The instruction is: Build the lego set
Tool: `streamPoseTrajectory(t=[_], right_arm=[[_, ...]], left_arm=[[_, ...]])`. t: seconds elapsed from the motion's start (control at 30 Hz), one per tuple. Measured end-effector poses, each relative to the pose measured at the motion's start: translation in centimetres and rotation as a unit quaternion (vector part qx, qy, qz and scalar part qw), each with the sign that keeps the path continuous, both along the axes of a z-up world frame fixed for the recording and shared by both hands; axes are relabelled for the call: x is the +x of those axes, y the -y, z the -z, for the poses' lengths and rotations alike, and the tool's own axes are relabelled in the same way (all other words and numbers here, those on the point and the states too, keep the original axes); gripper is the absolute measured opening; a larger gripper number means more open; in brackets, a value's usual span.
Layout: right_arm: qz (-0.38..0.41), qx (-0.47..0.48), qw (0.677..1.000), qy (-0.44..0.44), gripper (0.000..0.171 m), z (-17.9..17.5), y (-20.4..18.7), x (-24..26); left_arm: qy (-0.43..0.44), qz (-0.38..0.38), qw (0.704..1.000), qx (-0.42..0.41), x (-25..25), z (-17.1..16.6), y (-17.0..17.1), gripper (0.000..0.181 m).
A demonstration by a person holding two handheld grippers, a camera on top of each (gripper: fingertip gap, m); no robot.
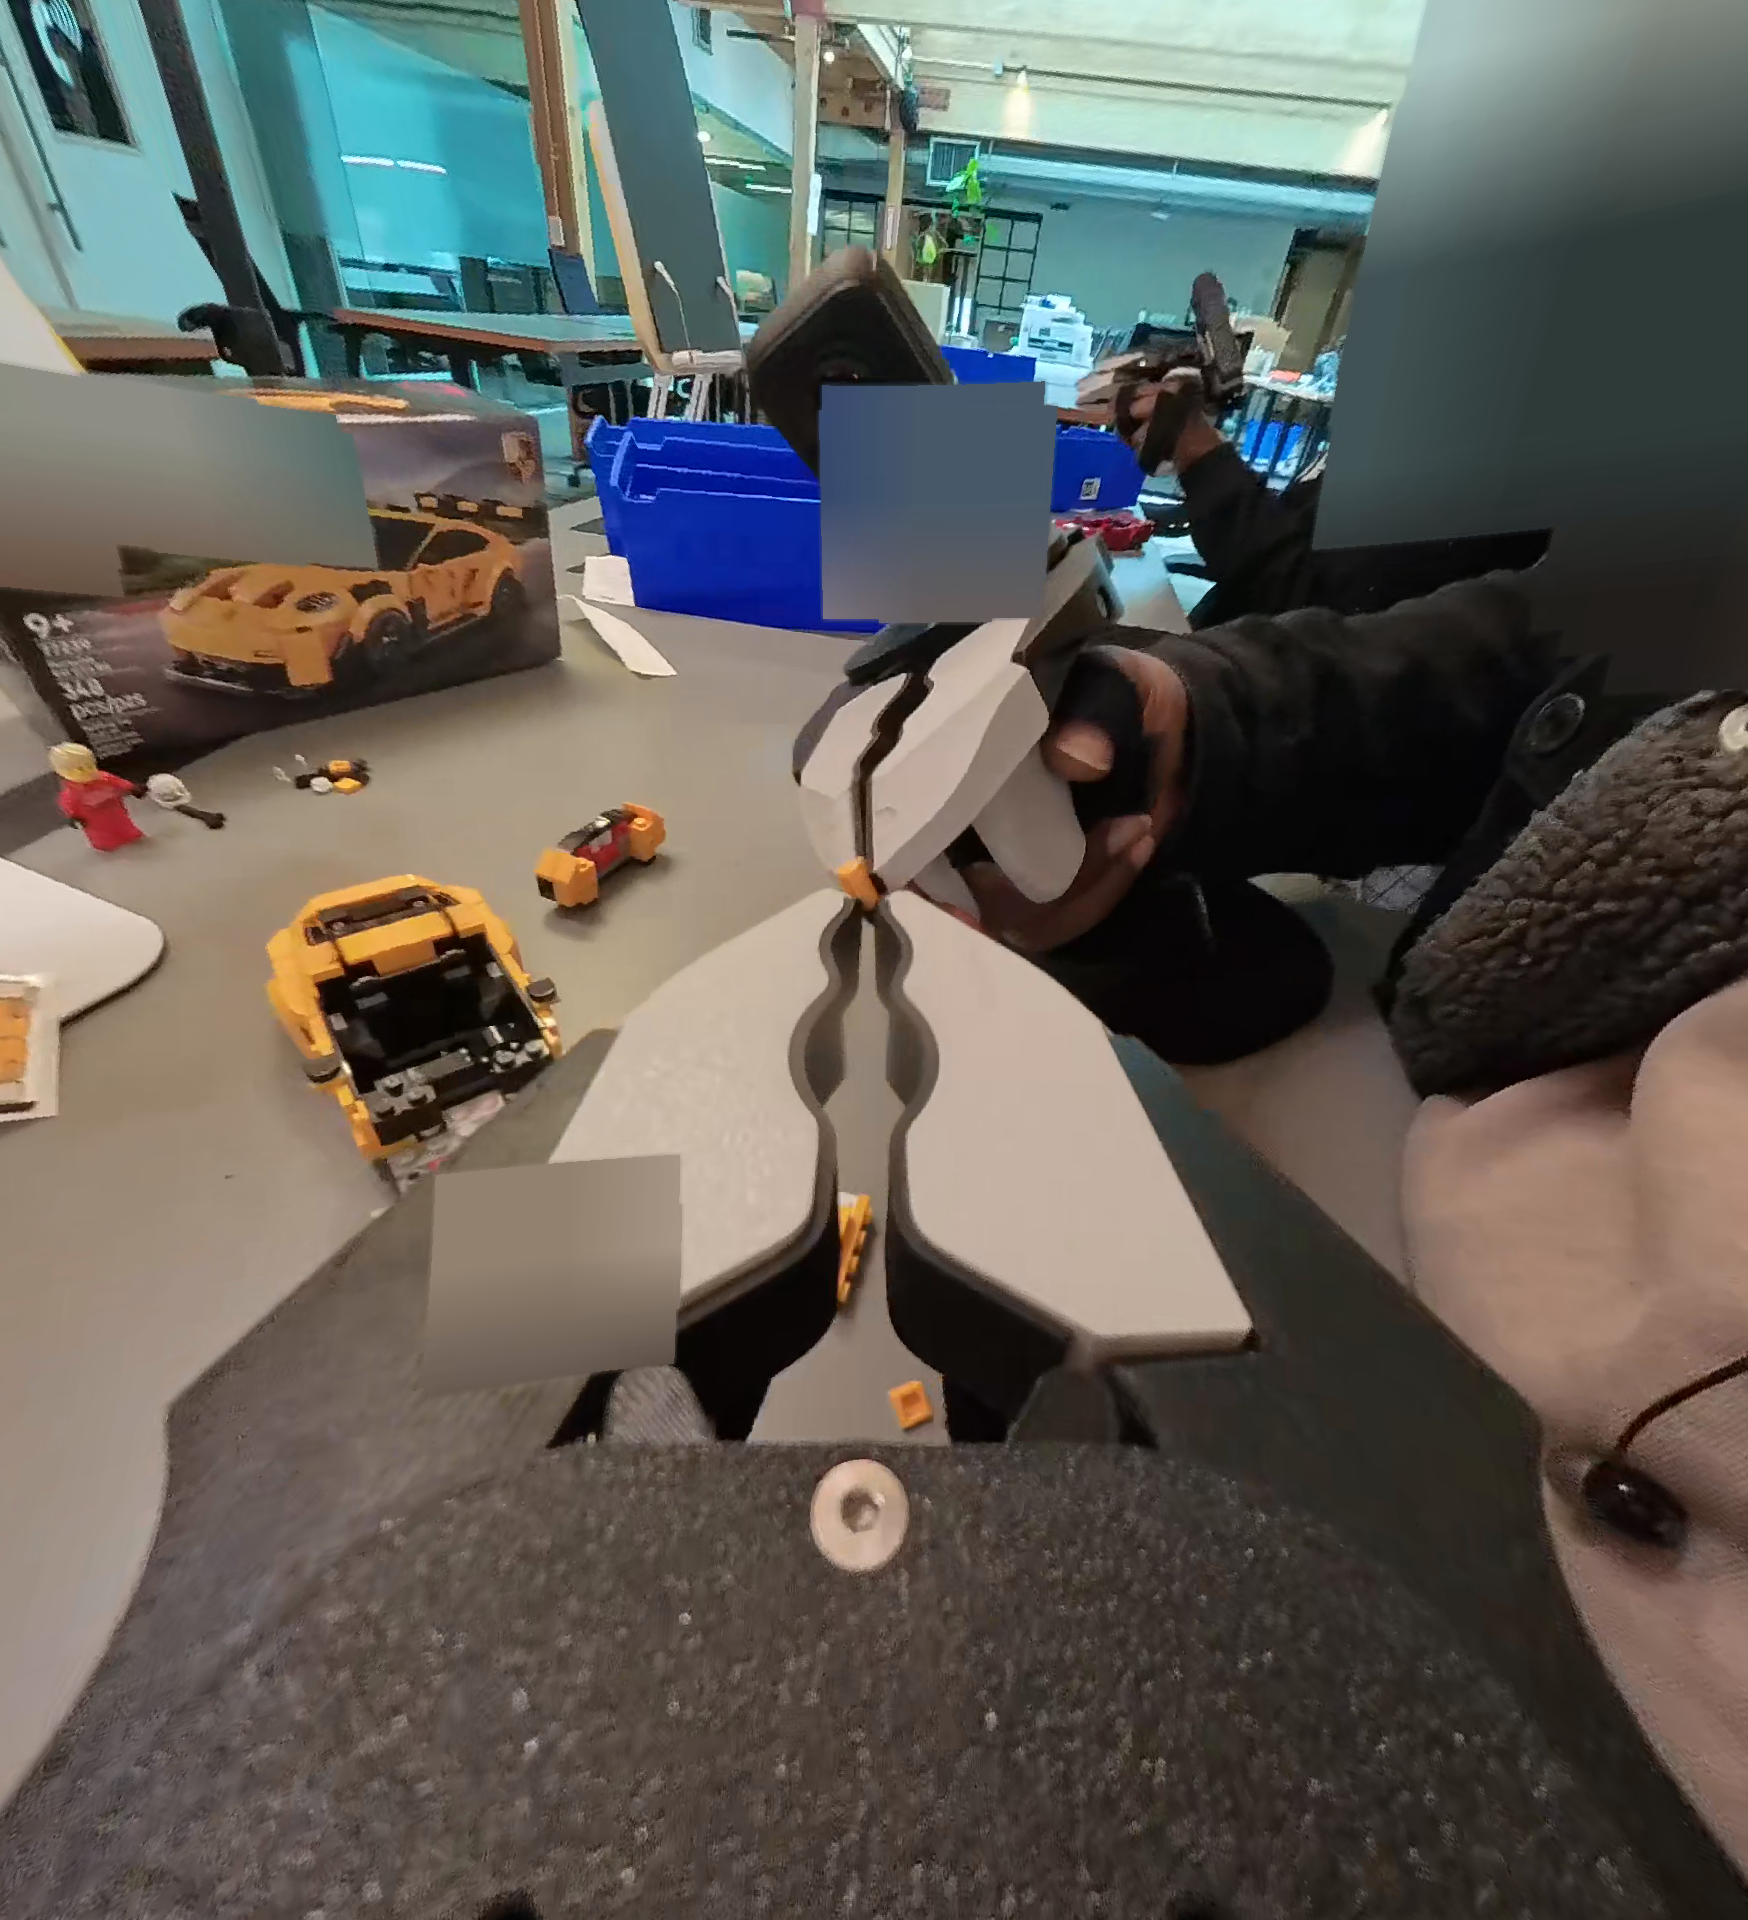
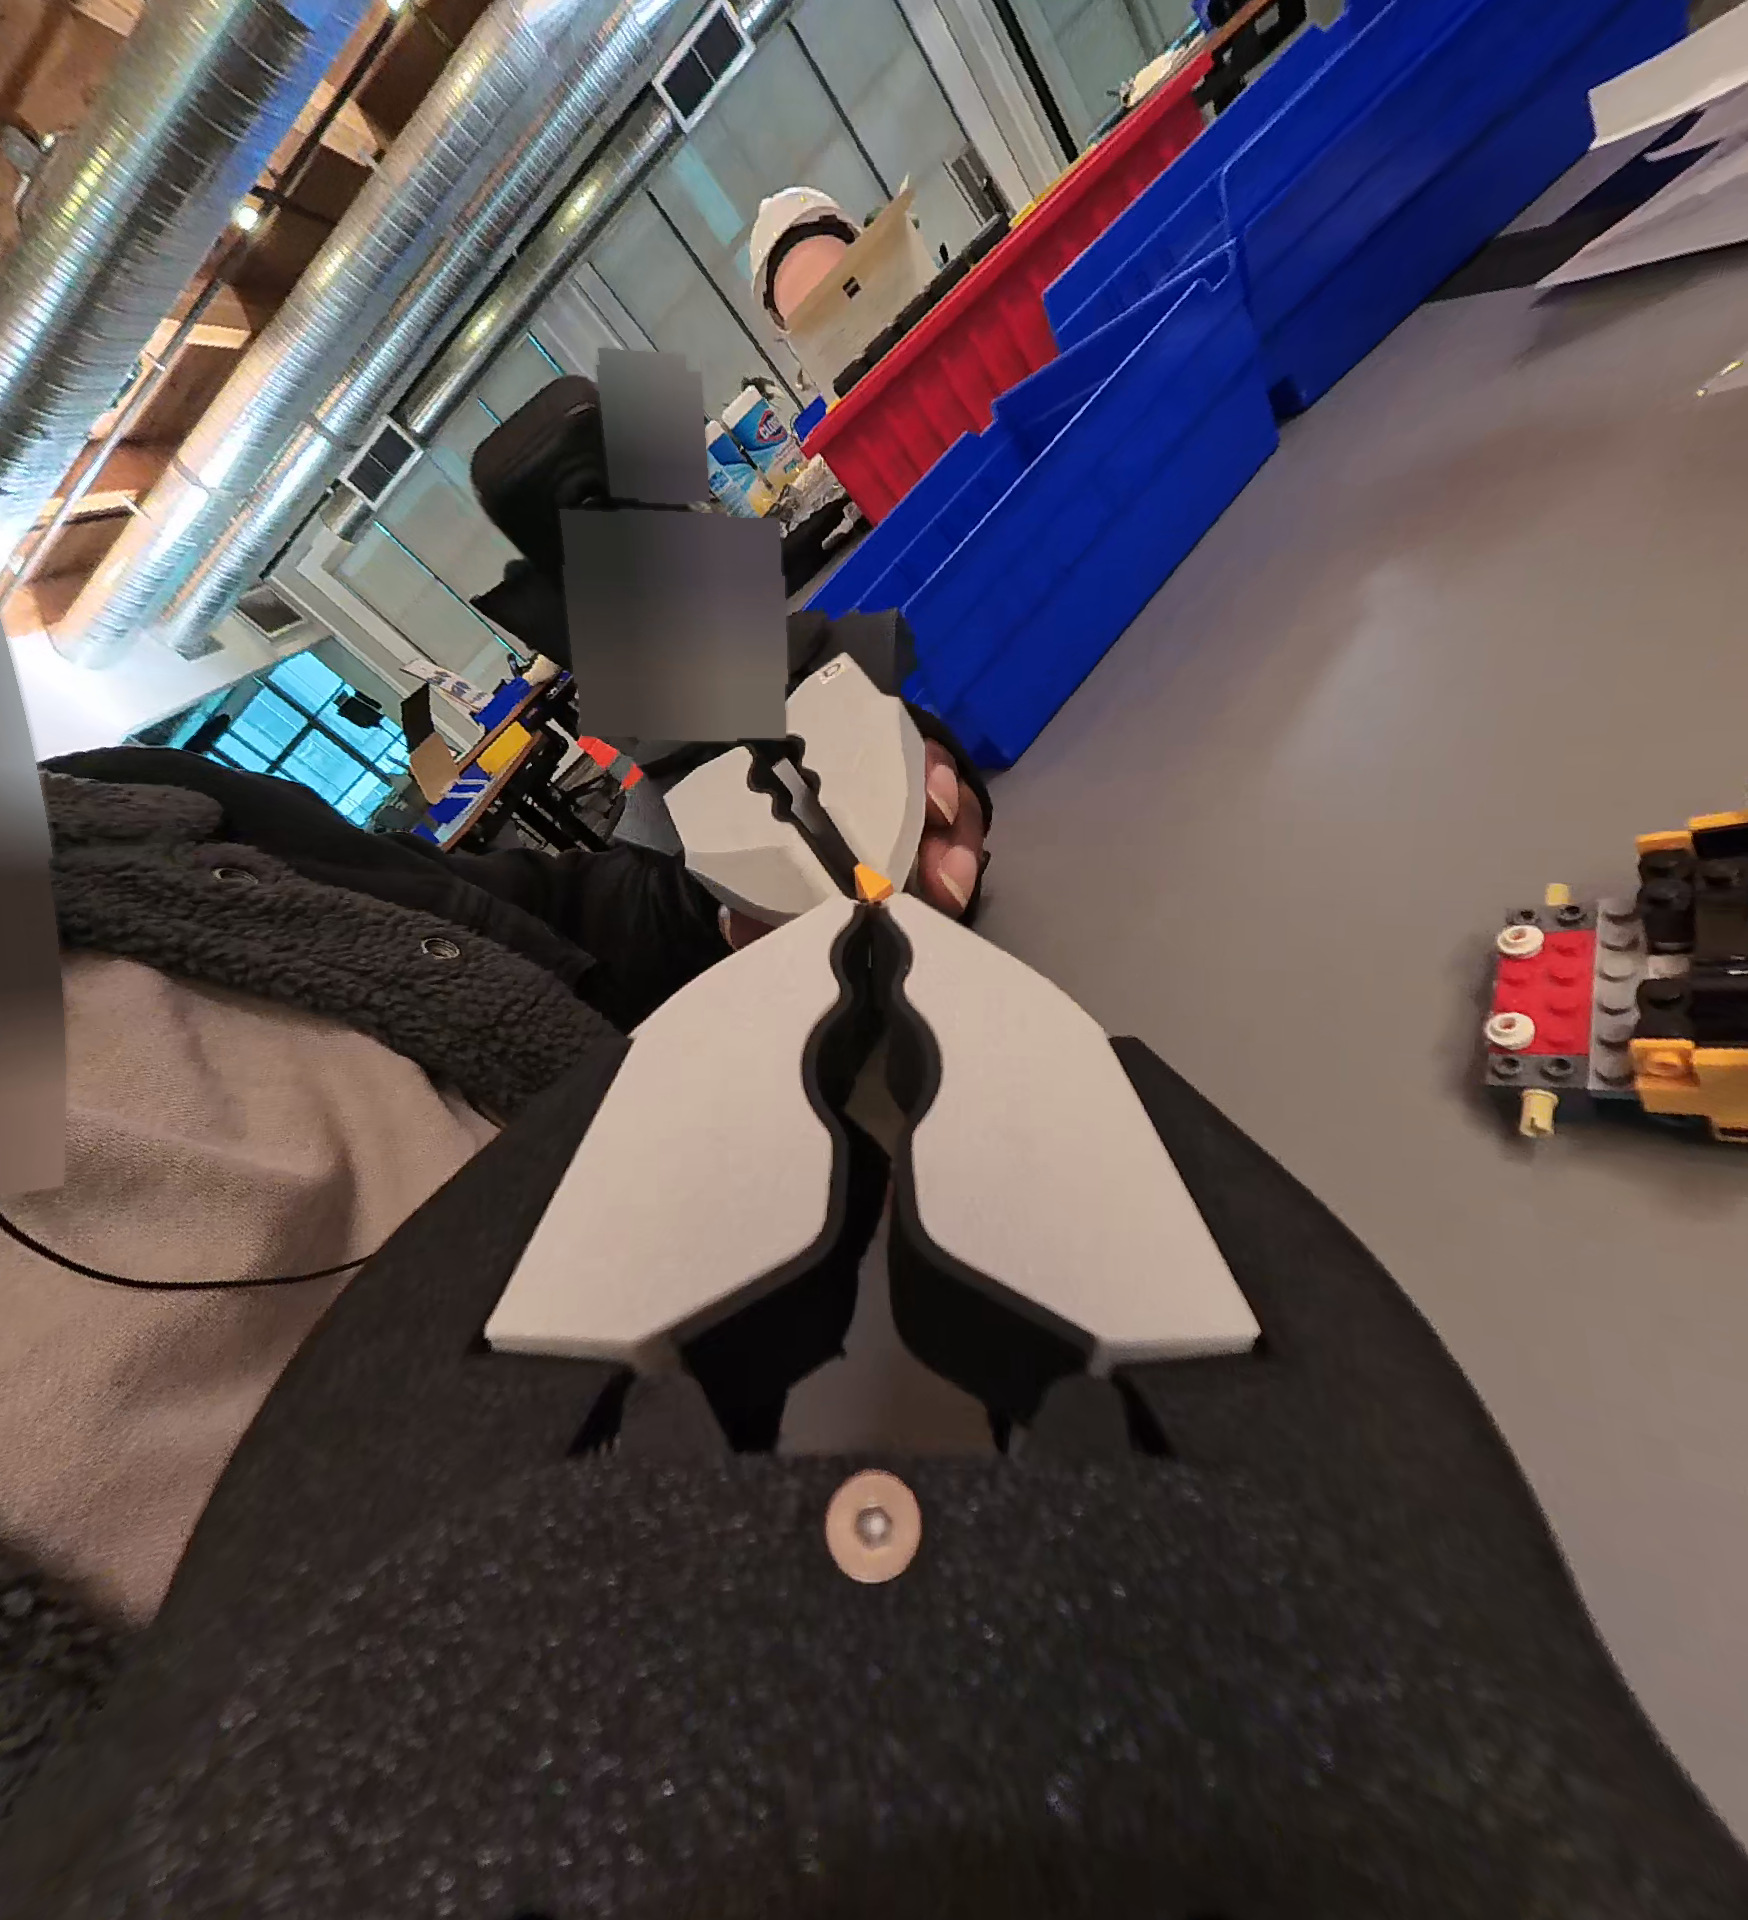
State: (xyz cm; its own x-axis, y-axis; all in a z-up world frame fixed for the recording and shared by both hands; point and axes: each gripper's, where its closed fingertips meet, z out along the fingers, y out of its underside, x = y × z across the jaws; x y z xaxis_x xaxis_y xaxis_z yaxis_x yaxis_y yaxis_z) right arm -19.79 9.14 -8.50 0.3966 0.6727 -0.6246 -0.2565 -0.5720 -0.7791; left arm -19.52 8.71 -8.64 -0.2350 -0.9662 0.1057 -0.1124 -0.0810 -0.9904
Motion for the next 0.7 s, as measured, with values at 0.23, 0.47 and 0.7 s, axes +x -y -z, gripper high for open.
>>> streamPoseTrajectory(t=[0.23,0.47,0.7], right_arm=[[0.023,0.043,0.999,0.025,0.0,0.4,-0.2,-0.1],[0.053,0.073,0.995,0.038,0.0,0.3,-0.5,-0.2],[0.06,0.112,0.988,0.089,0.0,0.2,-0.2,-0.4]], left_arm=[[-0.017,0.059,0.985,-0.162,-0.2,0.2,0.0,0.002],[-0.013,0.059,0.978,-0.199,-0.2,0.0,-0.5,0.001],[-0.044,0.081,0.966,-0.241,-0.5,0.6,-0.7,0.0]])
